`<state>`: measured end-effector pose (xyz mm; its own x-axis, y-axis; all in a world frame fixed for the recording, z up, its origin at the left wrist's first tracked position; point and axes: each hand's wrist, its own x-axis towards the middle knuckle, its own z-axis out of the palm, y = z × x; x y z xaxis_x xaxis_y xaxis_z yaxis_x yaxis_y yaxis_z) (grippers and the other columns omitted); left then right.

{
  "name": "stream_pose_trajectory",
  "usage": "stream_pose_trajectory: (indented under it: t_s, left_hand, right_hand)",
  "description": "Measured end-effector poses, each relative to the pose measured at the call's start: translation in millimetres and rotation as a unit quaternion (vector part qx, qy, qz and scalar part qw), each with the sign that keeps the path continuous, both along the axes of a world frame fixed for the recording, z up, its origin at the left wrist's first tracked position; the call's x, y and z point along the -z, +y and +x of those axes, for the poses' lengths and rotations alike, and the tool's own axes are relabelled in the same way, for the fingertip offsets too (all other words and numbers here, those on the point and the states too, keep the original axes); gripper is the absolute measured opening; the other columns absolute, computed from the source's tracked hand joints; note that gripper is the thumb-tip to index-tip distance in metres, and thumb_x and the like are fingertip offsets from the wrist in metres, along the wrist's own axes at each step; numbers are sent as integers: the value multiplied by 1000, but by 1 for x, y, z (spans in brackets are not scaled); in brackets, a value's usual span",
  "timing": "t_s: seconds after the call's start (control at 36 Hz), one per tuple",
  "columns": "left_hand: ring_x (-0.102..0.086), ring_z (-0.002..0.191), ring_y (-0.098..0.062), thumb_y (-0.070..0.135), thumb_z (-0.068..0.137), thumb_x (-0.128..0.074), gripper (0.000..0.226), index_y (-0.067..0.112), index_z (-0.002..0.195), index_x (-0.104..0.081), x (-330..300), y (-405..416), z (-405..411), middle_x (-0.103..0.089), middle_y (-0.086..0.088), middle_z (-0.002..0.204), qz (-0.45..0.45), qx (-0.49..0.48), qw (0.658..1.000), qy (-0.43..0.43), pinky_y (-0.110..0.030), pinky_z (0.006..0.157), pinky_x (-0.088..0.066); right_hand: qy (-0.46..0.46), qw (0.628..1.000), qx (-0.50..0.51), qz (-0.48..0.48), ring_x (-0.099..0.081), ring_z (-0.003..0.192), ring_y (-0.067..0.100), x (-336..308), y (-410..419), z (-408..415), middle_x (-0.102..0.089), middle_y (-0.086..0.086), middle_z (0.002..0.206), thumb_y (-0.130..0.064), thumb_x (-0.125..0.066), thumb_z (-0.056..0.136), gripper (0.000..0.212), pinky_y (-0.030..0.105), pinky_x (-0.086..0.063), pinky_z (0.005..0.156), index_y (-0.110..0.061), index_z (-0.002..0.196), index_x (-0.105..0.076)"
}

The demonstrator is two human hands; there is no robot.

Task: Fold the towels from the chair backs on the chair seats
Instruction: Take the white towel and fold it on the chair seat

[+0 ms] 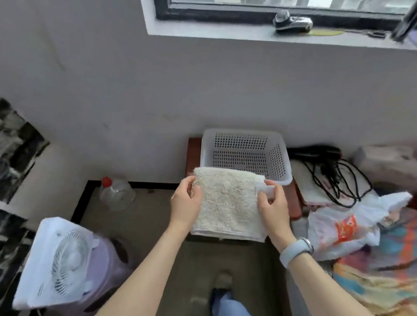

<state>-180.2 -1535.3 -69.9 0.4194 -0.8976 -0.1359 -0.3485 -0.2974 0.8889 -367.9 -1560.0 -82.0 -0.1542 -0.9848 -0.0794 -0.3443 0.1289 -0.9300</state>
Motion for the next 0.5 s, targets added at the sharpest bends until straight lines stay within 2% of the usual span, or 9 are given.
stream_pose_trajectory:
  t_s: [0.08, 0.14, 0.22, 0.28, 0.36, 0.42, 0.5]
  left_hand:
    - [-49, 118, -17, 21, 95, -45, 38, 15, 132, -45, 8, -62, -9, -52, -5, 131, 26, 13, 999, 30, -33, 101, -40]
    - [-46, 122, -16, 22, 95, -45, 40, 17, 135, -42, 17, -99, -15, -49, -3, 136, 39, 13, 998, 37, -30, 101, -38]
    - [-39, 128, -16, 21, 94, -44, 43, 19, 137, -38, 36, -145, -22, -43, -2, 140, 62, 16, 997, 42, -26, 99, -31]
    - [-37, 129, -16, 22, 95, -42, 43, 19, 138, -35, 50, -171, -26, -40, -1, 142, 78, 16, 995, 54, -25, 98, -29]
    - [-34, 132, -17, 22, 96, -39, 44, 17, 139, -31, 73, -205, -31, -35, -1, 146, 100, 15, 993, 63, -32, 107, -29]
    - [-32, 134, -18, 22, 97, -38, 45, 15, 141, -28, 90, -222, -35, -32, -3, 147, 109, 17, 991, 73, -28, 107, -24]
    - [-29, 135, -18, 21, 98, -35, 48, 13, 144, -22, 111, -238, -40, -30, -5, 148, 126, 13, 990, 63, -23, 103, -22]
  right_hand:
    - [12, 1000, -10, 9, -51, 72, -19, 4, -59, -3, -53, -18, 95, -14, -45, 92, 31, 3, -40, 60, -21, 122, -45]
    - [5, 1000, -14, 13, -49, 67, -23, 9, -94, -5, -51, -14, 103, -11, -43, 93, 34, -3, -38, 57, -18, 126, -42]
    - [11, 1000, -9, 25, -50, 55, -11, 21, -140, -6, -53, -12, 102, -8, -40, 93, 37, 1, -38, 50, -18, 129, -41]
    - [28, 999, -7, 34, -50, 61, -7, 33, -167, -8, -55, -7, 106, -9, -39, 93, 37, 3, -39, 53, -19, 129, -41]
    - [39, 998, -17, 50, -46, 55, -8, 57, -200, -10, -51, 0, 106, -10, -37, 94, 38, 8, -37, 50, -20, 132, -39]
    - [31, 997, -19, 68, -43, 53, -7, 79, -217, -10, -48, -3, 102, -12, -37, 95, 39, 10, -35, 51, -21, 133, -38]
    - [28, 995, -15, 92, -39, 60, -6, 112, -234, -10, -49, -2, 102, -12, -37, 96, 40, 11, -35, 58, -17, 135, -36]
